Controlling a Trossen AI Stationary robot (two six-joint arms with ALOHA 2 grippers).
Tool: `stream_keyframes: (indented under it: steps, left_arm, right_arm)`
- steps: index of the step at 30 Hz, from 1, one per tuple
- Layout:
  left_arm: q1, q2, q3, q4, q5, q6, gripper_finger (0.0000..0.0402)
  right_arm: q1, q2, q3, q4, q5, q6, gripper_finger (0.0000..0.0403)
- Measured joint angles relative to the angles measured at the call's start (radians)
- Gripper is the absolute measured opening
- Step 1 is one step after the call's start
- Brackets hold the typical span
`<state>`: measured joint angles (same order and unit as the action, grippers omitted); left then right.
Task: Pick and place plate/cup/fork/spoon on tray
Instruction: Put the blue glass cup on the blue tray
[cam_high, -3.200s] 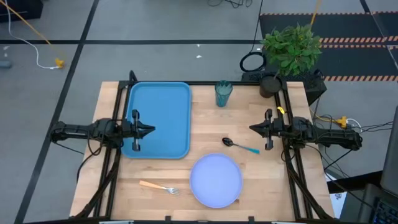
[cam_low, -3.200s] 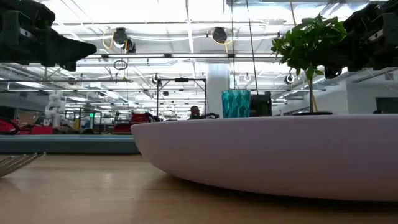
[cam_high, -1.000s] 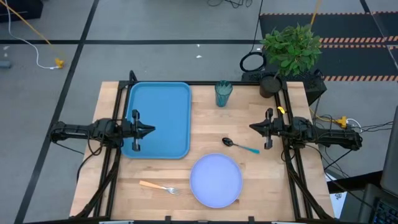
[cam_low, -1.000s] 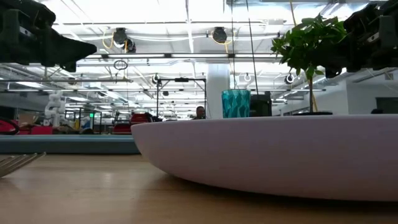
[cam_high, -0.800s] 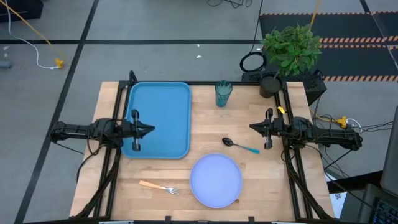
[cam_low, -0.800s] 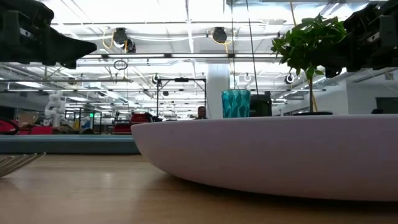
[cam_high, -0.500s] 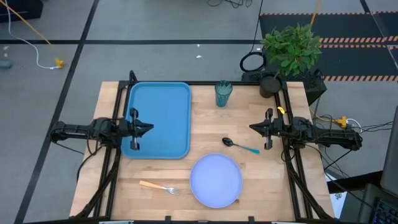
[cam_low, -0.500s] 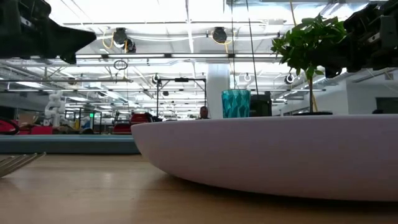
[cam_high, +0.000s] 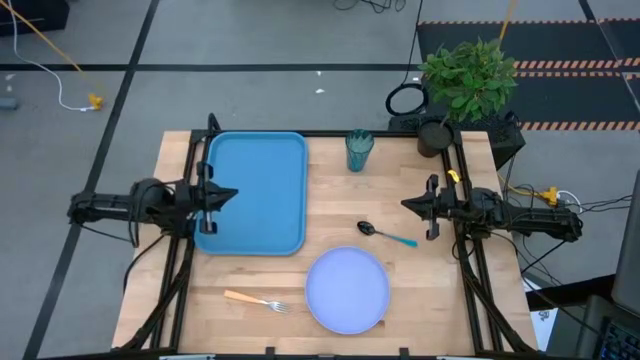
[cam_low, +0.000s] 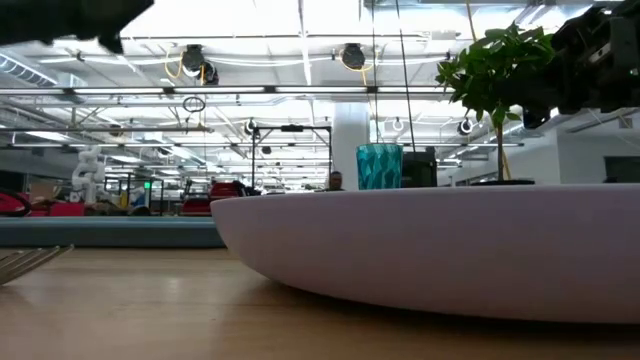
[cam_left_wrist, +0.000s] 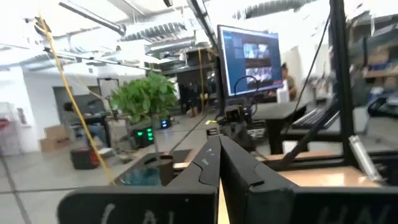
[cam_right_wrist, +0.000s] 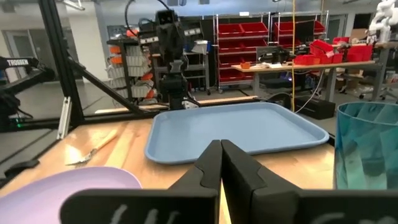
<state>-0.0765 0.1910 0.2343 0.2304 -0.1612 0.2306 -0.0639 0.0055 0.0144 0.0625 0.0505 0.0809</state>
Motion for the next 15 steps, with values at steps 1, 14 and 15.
stream_keyframes:
  steps: [1, 14, 15]
  left_arm:
    - [0.0, 0.05, 0.037, -0.001, 0.0, 0.023, 0.0003]
    - [0.091, 0.74, 0.627, -0.163, -0.003, 0.263, 0.0002]
    - [0.108, 0.785, 0.667, -0.162, -0.004, 0.267, 0.0002]
  right_arm:
    - [0.0, 0.0, 0.0, 0.001, 0.0, 0.011, 0.0]
    - [0.0, 0.0, 0.001, 0.045, 0.003, 0.106, 0.0]
    - [0.0, 0.0, 0.001, 0.044, 0.003, 0.125, 0.0]
